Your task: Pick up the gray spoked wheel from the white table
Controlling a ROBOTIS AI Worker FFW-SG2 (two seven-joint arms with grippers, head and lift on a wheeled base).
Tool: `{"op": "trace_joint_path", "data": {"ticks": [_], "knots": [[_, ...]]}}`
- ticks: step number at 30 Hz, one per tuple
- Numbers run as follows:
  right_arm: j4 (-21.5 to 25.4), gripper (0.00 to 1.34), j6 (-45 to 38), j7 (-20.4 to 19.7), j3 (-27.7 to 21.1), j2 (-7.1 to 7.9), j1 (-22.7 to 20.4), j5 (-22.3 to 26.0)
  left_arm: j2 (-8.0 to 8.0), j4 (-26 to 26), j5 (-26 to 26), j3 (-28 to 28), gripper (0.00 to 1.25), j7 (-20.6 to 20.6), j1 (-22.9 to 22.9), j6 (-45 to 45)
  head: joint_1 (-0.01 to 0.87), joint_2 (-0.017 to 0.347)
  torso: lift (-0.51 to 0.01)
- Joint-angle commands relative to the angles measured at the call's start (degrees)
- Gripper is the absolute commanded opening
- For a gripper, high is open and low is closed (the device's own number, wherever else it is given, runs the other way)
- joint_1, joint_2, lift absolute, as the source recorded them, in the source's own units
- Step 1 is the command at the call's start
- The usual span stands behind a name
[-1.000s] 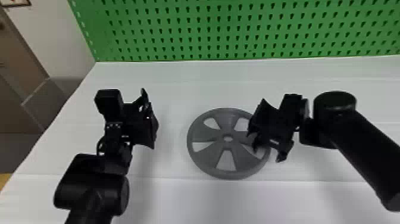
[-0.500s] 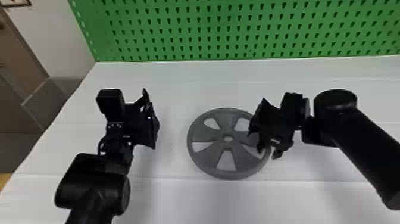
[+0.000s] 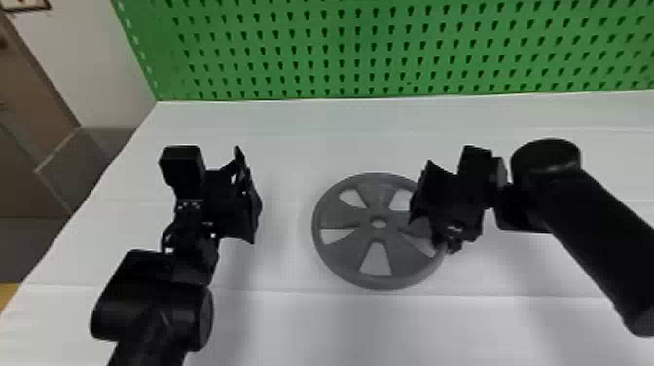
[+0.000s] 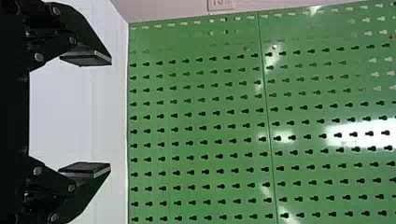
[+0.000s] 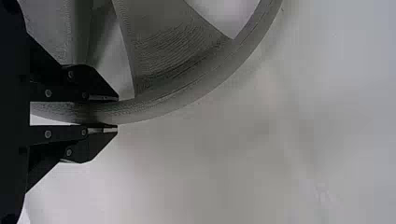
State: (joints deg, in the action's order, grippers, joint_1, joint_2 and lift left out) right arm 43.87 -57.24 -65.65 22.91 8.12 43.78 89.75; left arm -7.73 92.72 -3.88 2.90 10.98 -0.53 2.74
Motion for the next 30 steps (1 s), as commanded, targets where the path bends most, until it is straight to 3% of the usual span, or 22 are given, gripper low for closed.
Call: {"op": "trace_joint_path", "data": {"ticks": [1, 30], "knots": [[0.08, 0.29, -0.5, 0.0, 1.0, -0.12, 0.26, -0.37, 0.0, 0.0, -0.08, -0.09, 0.8, 0.0, 0.0, 0.07, 0.779, 0.135, -0.066], [-1.33, 0.29, -1.38, 0.0, 1.26, 0.05, 0.61, 3.06, 0.0, 0.0, 0.01, 0.0, 0.8, 0.0, -0.17, 0.33, 0.779, 0.137, -0.066]]}}
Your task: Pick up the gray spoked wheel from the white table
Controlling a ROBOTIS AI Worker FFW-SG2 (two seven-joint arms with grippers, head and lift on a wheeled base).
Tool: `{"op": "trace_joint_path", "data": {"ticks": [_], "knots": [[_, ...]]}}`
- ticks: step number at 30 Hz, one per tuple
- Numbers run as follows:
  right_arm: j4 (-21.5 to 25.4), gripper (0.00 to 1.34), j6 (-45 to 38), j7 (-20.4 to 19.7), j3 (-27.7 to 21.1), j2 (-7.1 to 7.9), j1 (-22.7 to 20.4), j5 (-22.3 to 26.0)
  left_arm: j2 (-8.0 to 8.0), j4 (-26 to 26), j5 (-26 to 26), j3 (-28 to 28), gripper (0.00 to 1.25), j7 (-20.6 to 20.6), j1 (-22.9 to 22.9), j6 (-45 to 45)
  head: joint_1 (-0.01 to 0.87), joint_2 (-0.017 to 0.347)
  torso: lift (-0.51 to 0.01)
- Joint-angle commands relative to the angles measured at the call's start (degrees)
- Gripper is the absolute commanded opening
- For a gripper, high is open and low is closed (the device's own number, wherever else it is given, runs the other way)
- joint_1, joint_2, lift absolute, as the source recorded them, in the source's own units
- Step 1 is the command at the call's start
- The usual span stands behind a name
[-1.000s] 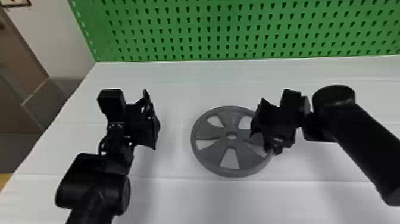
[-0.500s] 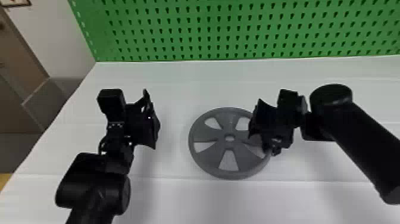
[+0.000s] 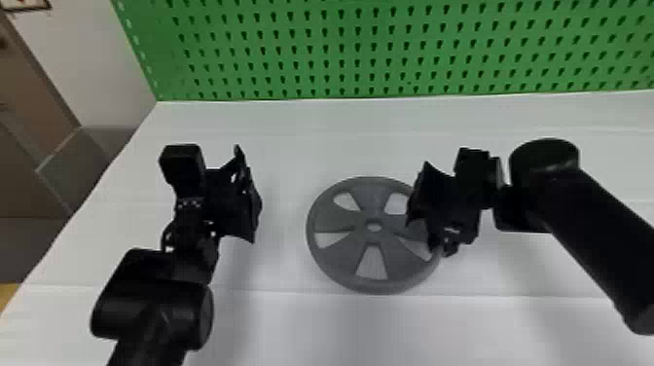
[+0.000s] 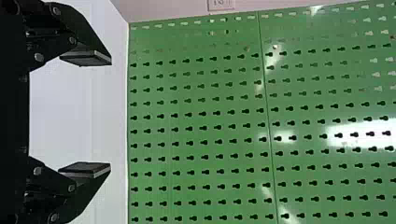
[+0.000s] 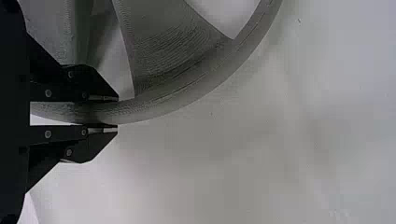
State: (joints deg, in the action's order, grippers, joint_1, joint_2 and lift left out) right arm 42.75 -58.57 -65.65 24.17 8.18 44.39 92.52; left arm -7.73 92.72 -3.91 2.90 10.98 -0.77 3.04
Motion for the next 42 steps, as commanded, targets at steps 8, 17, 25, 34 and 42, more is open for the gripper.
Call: {"op": "trace_joint_path", "data": {"ticks": [8, 17, 25, 34, 42], "knots": [[-0.56, 0.29, -0.14, 0.0, 0.0, 0.08, 0.0, 0.99, 0.0, 0.0, -0.05, 0.0, 0.8, 0.0, 0.07, 0.03, 0.779, 0.137, -0.066], [2.25, 0.29, -0.41, 0.0, -0.79, -0.09, 0.09, -3.49, 0.0, 0.0, -0.23, -0.18, 0.8, 0.0, 0.33, 0.03, 0.779, 0.137, -0.066], [5.41, 0.29, -2.87, -0.36, -5.44, -0.71, 0.26, -8.59, 0.0, 0.0, -0.23, -0.18, 0.8, 0.0, 0.42, 0.03, 0.779, 0.137, -0.066], [11.92, 0.28, -4.19, -1.76, -8.61, -0.53, -0.35, -12.72, 0.0, 0.0, -0.31, -0.26, 0.8, 0.0, 0.6, 0.03, 0.779, 0.137, -0.066], [17.01, 0.28, -2.87, 8.35, -10.37, -0.53, -1.32, -25.73, 0.0, 0.0, -0.4, -0.35, 0.8, 0.0, 0.68, 0.03, 0.779, 0.137, -0.066]]}}
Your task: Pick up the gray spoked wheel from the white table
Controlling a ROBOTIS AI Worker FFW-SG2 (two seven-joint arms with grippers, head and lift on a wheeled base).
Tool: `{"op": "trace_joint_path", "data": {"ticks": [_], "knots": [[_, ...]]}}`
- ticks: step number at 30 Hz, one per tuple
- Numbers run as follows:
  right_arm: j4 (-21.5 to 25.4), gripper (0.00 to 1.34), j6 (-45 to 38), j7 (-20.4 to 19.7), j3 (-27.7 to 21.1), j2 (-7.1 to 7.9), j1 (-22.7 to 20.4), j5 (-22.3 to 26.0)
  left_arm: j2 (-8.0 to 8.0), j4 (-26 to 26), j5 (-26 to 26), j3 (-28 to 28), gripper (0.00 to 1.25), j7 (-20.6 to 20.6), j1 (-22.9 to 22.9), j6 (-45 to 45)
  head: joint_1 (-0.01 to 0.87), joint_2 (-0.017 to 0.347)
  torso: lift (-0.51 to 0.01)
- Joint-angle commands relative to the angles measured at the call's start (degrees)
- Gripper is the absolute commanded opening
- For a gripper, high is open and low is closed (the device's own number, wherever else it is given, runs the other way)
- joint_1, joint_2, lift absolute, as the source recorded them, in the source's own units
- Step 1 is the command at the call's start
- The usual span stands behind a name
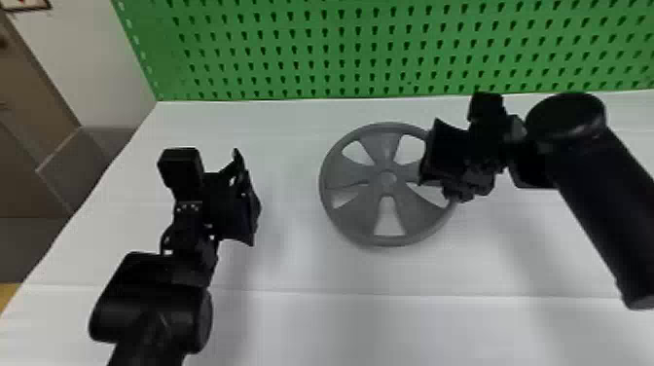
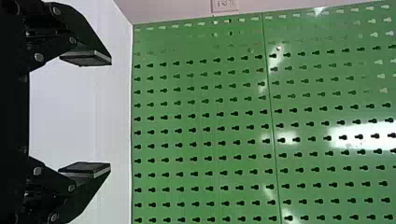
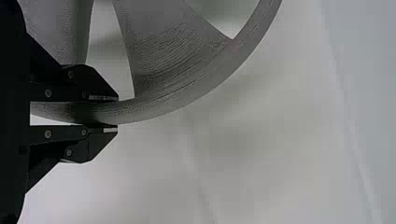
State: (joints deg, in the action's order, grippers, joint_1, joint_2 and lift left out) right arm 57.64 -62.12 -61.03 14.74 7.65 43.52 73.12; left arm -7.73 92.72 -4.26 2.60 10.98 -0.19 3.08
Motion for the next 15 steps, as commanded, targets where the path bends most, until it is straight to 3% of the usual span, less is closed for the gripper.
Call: {"op": "trace_joint_path", "data": {"ticks": [1, 3, 15], "knots": [[2.56, 0.28, 0.77, 5.3, -1.12, 0.0, -0.54, -7.99, 0.0, 0.0, -0.05, -0.05, 0.8, 0.0, 0.1, 0.0, 0.779, 0.137, -0.066], [3.71, 0.28, 1.47, 6.8, -1.12, -0.09, -0.81, -10.54, 0.0, 0.0, -0.05, -0.22, 0.8, 0.0, 0.19, 0.0, 0.779, 0.137, -0.066], [12.94, 0.28, 10.35, 26.57, -2.96, -0.79, -5.82, -34.45, 0.0, 0.97, -0.23, -1.19, 0.8, 0.0, 0.89, 0.0, 0.779, 0.137, -0.065]]}}
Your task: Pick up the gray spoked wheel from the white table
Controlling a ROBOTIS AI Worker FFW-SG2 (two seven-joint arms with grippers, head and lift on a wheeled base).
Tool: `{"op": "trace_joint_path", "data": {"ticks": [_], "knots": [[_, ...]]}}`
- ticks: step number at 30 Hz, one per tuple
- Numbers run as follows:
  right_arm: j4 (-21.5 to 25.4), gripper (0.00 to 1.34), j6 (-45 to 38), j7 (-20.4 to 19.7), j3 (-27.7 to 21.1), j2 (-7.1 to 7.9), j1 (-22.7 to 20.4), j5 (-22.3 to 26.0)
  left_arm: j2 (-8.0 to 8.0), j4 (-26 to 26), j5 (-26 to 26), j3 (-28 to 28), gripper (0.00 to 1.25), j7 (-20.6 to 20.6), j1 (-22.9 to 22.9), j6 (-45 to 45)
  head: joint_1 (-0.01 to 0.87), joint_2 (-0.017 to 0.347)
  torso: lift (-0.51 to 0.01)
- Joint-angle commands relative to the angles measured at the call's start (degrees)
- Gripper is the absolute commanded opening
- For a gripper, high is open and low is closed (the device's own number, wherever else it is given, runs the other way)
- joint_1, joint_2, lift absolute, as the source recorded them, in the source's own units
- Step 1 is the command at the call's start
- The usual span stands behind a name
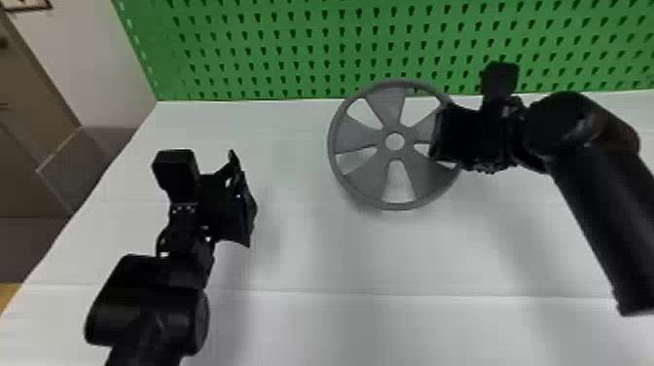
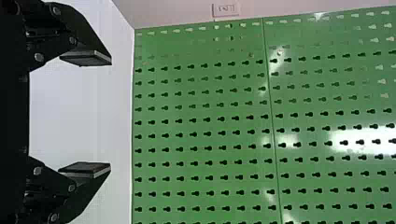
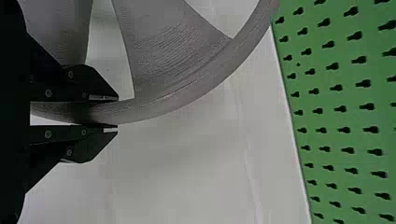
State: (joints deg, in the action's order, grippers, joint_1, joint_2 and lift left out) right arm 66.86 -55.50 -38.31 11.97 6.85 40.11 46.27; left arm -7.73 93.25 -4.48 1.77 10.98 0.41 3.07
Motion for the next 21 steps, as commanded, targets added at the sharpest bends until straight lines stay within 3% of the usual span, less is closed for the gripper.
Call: {"op": "trace_joint_path", "data": {"ticks": [1, 7, 15, 21], "knots": [[4.33, 0.28, 5.13, 5.35, -0.2, 0.01, -3.1, -8.74, 0.0, 0.53, 0.0, -0.45, 0.8, 0.0, 0.29, 0.0, 0.779, 0.137, -0.065], [7.49, 0.28, 12.78, 17.56, -2.22, -0.17, -7.67, -18.67, 0.0, 0.7, 0.0, -0.63, 0.8, 0.0, 0.38, 0.0, 0.779, 0.137, -0.065], [8.11, 0.28, 25.79, 29.43, -3.54, 0.1, -12.86, -28.42, 0.0, 0.88, -0.09, -0.63, 0.8, 0.0, 0.38, -0.09, 0.779, 0.137, -0.065], [8.9, 0.28, 38.45, 32.51, -3.98, -0.25, -17.08, -33.61, 0.0, 1.23, -0.35, -0.72, 0.8, 0.0, 0.38, -0.09, 0.779, 0.138, -0.065]]}}
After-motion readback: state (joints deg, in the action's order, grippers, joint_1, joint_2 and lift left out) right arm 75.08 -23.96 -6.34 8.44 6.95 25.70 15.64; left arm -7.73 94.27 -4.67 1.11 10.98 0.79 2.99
